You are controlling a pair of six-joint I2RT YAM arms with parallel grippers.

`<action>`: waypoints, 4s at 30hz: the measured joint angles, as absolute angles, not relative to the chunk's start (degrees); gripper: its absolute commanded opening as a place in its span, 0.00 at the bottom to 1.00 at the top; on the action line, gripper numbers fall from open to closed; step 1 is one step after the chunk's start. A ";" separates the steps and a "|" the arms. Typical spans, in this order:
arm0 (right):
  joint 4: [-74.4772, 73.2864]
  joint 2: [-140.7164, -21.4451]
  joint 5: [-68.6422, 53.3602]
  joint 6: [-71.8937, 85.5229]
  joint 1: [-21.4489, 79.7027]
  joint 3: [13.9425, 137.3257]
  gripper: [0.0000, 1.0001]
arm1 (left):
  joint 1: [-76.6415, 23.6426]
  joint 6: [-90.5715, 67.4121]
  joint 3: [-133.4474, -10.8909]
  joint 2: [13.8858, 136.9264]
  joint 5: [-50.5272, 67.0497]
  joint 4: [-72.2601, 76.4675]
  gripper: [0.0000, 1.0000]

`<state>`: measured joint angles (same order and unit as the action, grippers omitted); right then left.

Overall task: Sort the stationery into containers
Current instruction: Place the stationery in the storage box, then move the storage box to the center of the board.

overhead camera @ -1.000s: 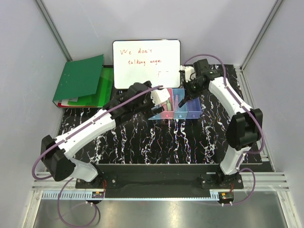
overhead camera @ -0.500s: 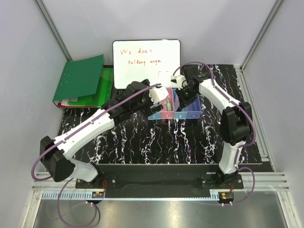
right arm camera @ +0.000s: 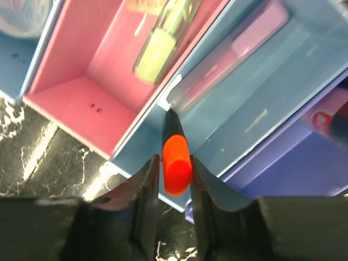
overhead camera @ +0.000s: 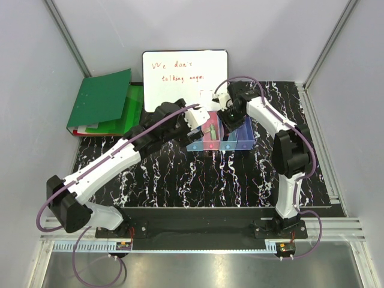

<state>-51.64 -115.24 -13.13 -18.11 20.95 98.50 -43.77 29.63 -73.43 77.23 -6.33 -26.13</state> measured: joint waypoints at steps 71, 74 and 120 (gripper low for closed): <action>-44.88 -99.35 -2.85 -16.71 8.97 86.04 0.31 | -29.45 2.70 -95.04 111.94 -1.19 -41.50 0.62; -44.88 -99.72 -3.57 -16.73 8.71 85.03 0.31 | -29.45 2.22 -96.68 114.04 -0.36 -42.02 0.59; -41.12 -106.94 -10.17 -16.71 7.07 82.24 0.16 | -29.78 0.27 -104.14 121.82 1.93 -44.10 0.05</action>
